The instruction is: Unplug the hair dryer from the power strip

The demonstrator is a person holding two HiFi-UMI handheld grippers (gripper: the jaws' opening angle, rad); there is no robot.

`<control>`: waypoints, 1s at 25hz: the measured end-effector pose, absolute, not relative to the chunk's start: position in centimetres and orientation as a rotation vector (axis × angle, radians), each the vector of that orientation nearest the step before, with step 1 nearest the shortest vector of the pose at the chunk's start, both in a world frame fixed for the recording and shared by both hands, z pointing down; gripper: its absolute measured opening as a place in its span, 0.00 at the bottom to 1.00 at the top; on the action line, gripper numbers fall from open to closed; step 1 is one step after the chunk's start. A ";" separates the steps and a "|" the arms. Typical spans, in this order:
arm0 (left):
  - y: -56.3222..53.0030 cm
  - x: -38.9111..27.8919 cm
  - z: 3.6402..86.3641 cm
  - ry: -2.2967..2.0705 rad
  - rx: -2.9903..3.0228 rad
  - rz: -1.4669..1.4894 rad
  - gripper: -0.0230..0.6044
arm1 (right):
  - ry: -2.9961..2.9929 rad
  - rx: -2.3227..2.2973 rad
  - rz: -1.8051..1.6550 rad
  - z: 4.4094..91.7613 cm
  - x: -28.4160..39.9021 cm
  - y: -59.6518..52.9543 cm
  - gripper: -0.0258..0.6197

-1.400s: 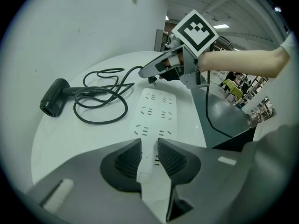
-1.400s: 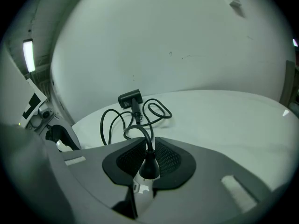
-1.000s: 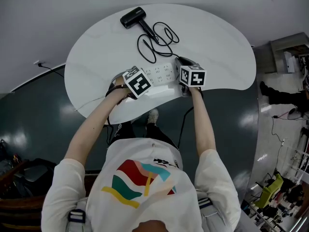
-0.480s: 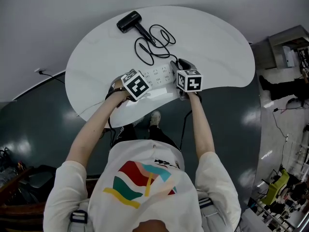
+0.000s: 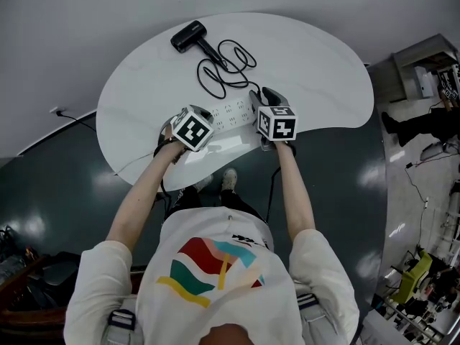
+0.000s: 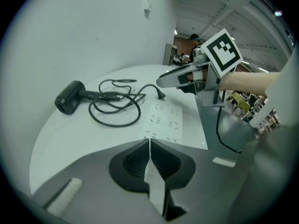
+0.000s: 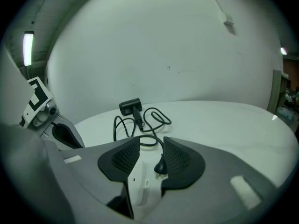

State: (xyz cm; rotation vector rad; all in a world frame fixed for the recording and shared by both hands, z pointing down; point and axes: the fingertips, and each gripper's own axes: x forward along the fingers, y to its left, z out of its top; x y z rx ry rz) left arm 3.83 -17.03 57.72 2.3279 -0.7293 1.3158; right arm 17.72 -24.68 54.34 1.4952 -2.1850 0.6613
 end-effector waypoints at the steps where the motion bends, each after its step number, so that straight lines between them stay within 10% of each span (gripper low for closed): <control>1: -17.5 4.0 56.6 -0.777 2.358 1.264 0.05 | -2.199 1.513 0.635 53.1 17.7 -24.9 0.27; 10: -19.1 4.6 43.7 -1.197 2.545 0.638 0.06 | -2.347 1.708 0.288 39.4 14.5 -23.7 0.07; 25: -14.5 -2.9 28.8 -1.656 2.612 -0.103 0.04 | -2.549 1.601 0.002 30.6 7.1 -13.7 0.06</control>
